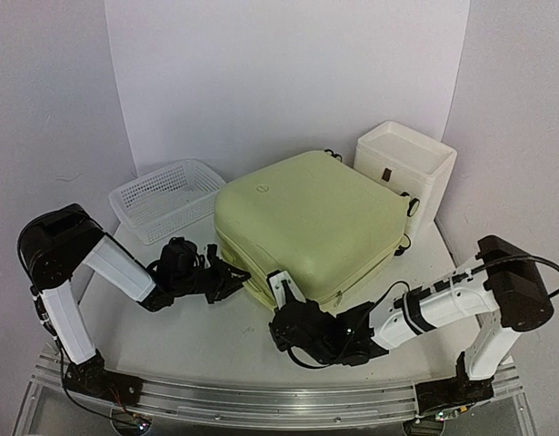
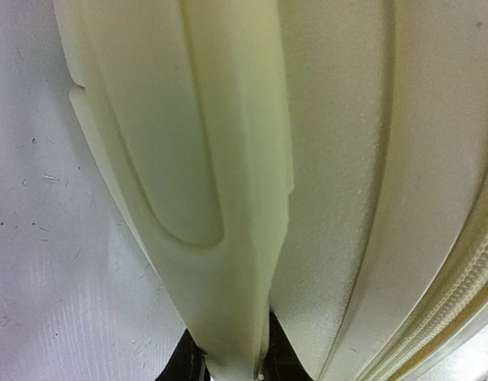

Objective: Open, take out, and arrange the luggage

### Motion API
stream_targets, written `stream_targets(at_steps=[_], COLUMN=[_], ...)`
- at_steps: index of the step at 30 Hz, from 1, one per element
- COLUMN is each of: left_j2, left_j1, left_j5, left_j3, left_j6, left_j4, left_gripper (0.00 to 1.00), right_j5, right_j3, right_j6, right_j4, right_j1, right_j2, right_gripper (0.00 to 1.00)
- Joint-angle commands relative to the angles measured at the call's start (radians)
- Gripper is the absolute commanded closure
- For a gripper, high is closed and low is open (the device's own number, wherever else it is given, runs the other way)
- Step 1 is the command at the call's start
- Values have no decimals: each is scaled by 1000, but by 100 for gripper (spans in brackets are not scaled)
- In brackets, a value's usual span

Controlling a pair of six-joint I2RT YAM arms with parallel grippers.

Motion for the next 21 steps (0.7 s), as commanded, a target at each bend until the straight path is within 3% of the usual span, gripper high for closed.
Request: stream_targets(at_steps=[1, 6, 12, 15, 17, 19, 21], left_j2=[20, 45, 117, 132, 135, 118, 84], left_j1=[-165, -254, -270, -271, -271, -271, -270], left_j5=[37, -34, -76, -69, -80, -100, -130], left_j3=[28, -9, -91, -106, -125, -153, -188], left_j6=[169, 183, 141, 167, 159, 177, 199], left_j4=[177, 252, 484, 496, 496, 496, 493], left_gripper=[100, 100, 100, 100, 95, 87, 79], right_j5=[-73, -39, -10, -39, -69, -97, -113], right_j3=[121, 155, 241, 259, 265, 271, 276], right_j6=[-4, -23, -73, -85, -105, -118, -119], right_j4=[185, 212, 220, 220, 219, 204, 177], right_j1=[75, 75, 70, 57, 55, 55, 55], right_j2=[0, 29, 91, 101, 98, 89, 68], right_gripper=[100, 100, 100, 100, 91, 71, 60])
